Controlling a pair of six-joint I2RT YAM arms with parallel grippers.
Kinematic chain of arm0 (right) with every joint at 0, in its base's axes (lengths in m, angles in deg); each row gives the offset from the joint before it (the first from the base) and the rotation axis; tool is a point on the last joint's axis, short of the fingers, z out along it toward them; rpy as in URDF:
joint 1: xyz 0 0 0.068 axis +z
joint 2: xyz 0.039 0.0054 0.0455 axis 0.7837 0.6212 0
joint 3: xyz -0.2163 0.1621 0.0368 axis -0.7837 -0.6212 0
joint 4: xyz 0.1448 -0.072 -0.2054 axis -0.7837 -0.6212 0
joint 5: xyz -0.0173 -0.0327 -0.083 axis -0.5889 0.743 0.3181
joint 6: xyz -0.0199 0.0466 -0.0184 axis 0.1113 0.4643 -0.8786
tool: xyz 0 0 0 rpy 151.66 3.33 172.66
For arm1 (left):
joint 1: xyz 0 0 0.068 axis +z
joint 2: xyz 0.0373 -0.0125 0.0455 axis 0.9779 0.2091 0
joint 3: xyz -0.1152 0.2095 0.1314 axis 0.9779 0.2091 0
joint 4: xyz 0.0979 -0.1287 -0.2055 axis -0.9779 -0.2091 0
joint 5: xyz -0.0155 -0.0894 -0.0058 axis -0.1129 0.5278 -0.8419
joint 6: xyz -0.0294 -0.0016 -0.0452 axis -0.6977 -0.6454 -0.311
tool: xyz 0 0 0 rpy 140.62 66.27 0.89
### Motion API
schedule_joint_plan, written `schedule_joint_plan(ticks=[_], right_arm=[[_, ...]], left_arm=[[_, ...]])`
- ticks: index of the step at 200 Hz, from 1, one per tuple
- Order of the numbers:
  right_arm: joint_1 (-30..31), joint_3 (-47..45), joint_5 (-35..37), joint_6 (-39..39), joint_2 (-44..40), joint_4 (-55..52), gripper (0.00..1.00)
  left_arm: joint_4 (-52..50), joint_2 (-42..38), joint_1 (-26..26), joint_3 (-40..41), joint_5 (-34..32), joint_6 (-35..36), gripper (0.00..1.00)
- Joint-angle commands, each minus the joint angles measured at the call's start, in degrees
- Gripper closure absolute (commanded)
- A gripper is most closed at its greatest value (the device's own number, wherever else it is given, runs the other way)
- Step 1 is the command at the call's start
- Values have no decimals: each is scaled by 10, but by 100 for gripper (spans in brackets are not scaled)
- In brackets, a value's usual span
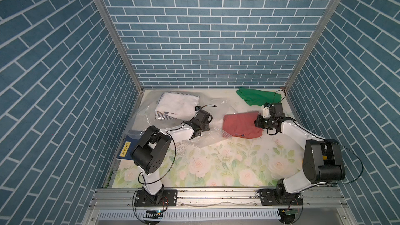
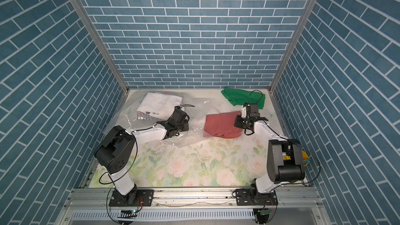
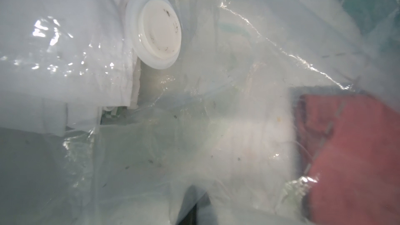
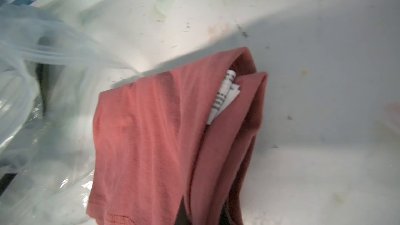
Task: Take the tank top out of the vacuum bag
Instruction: Take out the tank top from the vacuum bag.
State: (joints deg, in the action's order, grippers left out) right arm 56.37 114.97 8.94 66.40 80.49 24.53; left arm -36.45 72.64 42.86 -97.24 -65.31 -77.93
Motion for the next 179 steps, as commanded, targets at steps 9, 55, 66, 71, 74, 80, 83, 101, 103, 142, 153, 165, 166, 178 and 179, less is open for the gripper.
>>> schedule_joint_plan(ticks=[9, 55, 66, 71, 74, 80, 83, 101, 103, 142, 153, 165, 166, 178, 179], right_arm=[[-53, 51, 71, -47, 14, -69, 100], [-97, 92, 95, -59, 112, -41, 100], [-97, 105, 92, -48, 142, -34, 100], [-97, 111, 92, -42, 153, -35, 100], [-97, 115, 92, -39, 158, -36, 100], [-97, 121, 92, -35, 166, -38, 100], [-98, 123, 92, -33, 168, -39, 100], [-97, 118, 112, -31, 151, -29, 92], [-98, 118, 115, -31, 148, -28, 87], [-103, 100, 109, 0, 57, -40, 18], [-103, 81, 102, 29, 24, -40, 15], [-102, 54, 92, 71, -8, -40, 16], [-102, 52, 92, 75, -11, -40, 16], [-101, 25, 62, 122, -42, -43, 15], [-101, 22, 61, 125, -44, -43, 16]], left_arm=[[1, -5, 17, 12, -6, 7, 98], [16, 9, 32, 4, -4, 10, 98], [16, 16, 34, -6, -2, 13, 98], [14, 20, 34, -12, 0, 16, 98], [12, 22, 34, -15, -1, 18, 98], [9, 24, 35, -22, 0, 20, 98], [8, 25, 35, -25, -1, 21, 98], [8, 24, 34, -31, 1, 19, 98], [8, 24, 34, -31, 1, 19, 98], [21, 14, 34, -13, 11, 9, 98], [20, 13, 34, -10, 9, 9, 98], [19, 10, 34, -6, 8, 9, 98], [18, 9, 34, -5, 8, 9, 98], [20, 3, 34, 2, 8, 7, 98], [21, 2, 34, 2, 8, 7, 98]])
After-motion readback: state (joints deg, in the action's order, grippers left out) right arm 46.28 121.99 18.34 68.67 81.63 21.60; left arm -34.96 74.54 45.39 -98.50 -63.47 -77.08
